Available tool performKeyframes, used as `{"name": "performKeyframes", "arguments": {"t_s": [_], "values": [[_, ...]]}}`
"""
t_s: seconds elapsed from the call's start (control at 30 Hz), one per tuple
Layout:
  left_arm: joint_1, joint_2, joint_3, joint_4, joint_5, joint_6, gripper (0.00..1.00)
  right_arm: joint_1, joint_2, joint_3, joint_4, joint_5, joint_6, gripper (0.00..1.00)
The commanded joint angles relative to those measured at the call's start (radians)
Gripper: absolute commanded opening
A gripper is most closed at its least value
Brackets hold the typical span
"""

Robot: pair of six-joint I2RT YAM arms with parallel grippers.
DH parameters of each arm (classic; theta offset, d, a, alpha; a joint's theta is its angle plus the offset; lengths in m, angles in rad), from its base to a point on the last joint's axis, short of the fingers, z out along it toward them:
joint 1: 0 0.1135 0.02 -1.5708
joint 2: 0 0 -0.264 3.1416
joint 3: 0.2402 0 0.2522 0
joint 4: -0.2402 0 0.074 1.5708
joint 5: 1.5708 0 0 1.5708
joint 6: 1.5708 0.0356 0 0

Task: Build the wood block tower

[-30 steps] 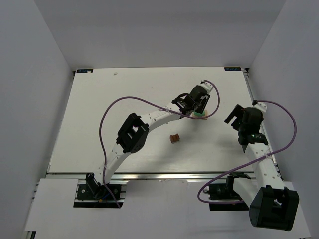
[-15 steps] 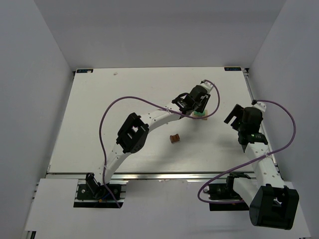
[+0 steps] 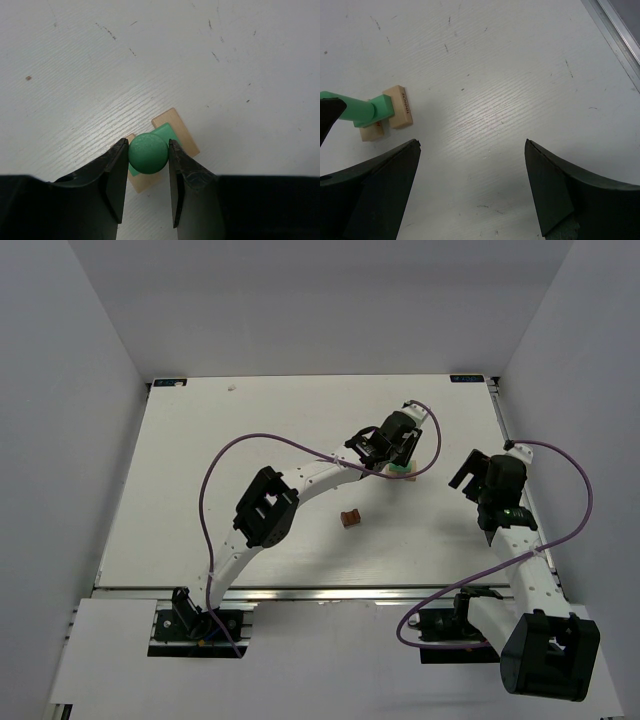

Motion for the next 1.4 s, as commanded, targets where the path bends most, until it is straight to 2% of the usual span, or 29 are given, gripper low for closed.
{"name": "performKeyframes", "arguments": {"t_s": [0.0, 0.27, 0.47, 0.77, 0.97, 1.03, 1.37], "values": [[-0.002, -0.016, -0.008, 0.014, 0.004, 0.007, 0.2, -0.006, 0.002, -0.001, 0.037, -0.001, -0.007, 0.89], [-0.002, -0.003, -0.005, 0.009, -0.005, 0.008, 0.21, -0.008, 0.003, -0.001, 0.04, 0.001, -0.007, 0.89], [-0.002, -0.005, -0.005, 0.009, 0.002, 0.013, 0.34, -0.008, 0.006, -0.001, 0.045, 0.005, -0.008, 0.89], [-0.002, -0.002, -0.005, -0.001, 0.004, 0.013, 0.34, -0.008, 0.006, -0.003, 0.046, 0.012, -0.008, 0.89], [-0.002, -0.006, -0.007, -0.001, 0.007, 0.014, 0.41, -0.008, 0.003, -0.006, 0.051, 0.012, -0.01, 0.89], [-0.002, -0.008, -0.008, -0.001, 0.01, 0.016, 0.47, -0.006, 0.0, -0.01, 0.054, 0.01, -0.008, 0.89], [-0.004, -0.019, -0.016, 0.005, 0.018, 0.014, 0.51, -0.008, -0.001, -0.012, 0.057, 0.006, -0.011, 0.89]]}}
